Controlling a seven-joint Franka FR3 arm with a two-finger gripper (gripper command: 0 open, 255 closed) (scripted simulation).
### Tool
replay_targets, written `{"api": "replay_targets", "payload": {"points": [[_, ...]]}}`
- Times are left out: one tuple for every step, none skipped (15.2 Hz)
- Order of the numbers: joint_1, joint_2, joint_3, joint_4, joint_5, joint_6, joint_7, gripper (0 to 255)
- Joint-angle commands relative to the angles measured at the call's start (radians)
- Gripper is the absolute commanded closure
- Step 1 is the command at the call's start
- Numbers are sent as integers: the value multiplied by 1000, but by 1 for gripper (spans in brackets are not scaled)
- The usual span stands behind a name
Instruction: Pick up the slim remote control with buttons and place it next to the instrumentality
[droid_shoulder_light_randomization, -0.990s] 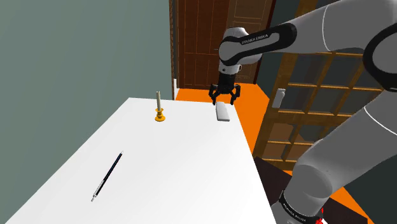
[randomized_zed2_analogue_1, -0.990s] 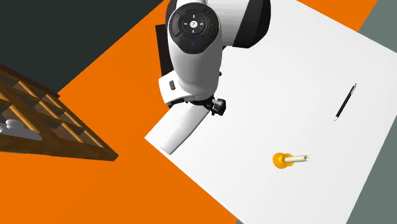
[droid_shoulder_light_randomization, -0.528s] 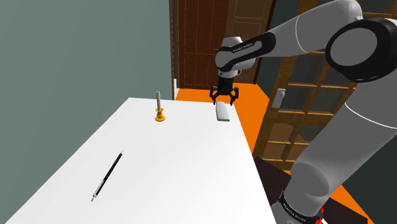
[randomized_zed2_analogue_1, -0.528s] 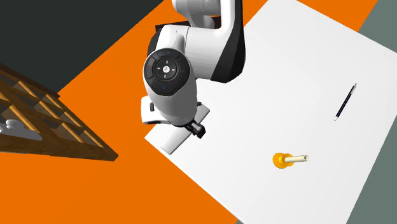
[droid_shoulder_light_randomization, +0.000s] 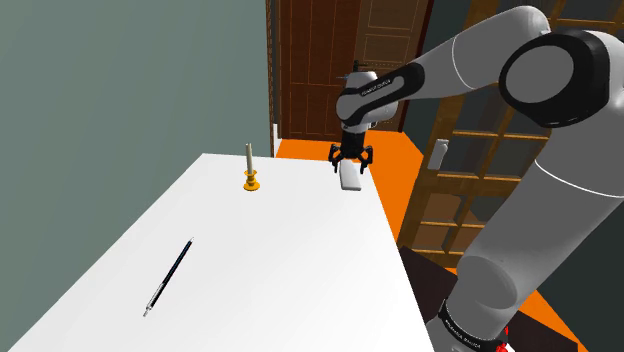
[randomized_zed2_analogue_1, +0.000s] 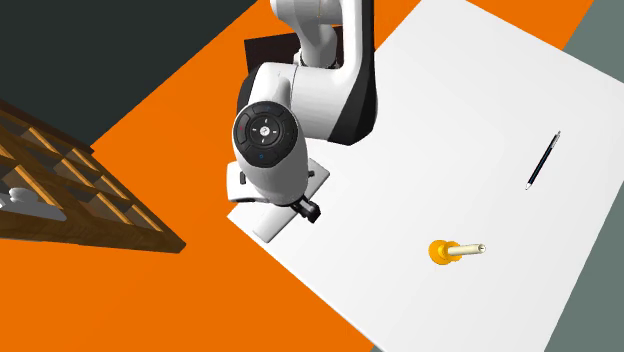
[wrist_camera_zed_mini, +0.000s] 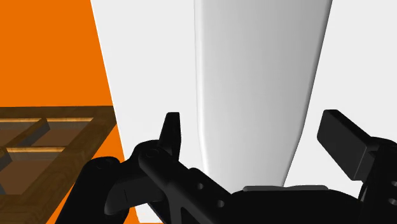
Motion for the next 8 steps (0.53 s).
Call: {"api": "replay_targets", "payload": {"points": [[0, 3, 0, -2, 0, 5, 0, 0], [0, 3, 0, -2, 0, 5, 0, 0], [0, 3, 0, -2, 0, 5, 0, 0], [0, 3, 0, -2, 0, 5, 0, 0], [0, 3, 0, -2, 0, 5, 0, 0], [0, 3, 0, -2, 0, 5, 0, 0], [0, 3, 0, -2, 0, 5, 0, 255], [0, 3, 0, -2, 0, 5, 0, 255]]}}
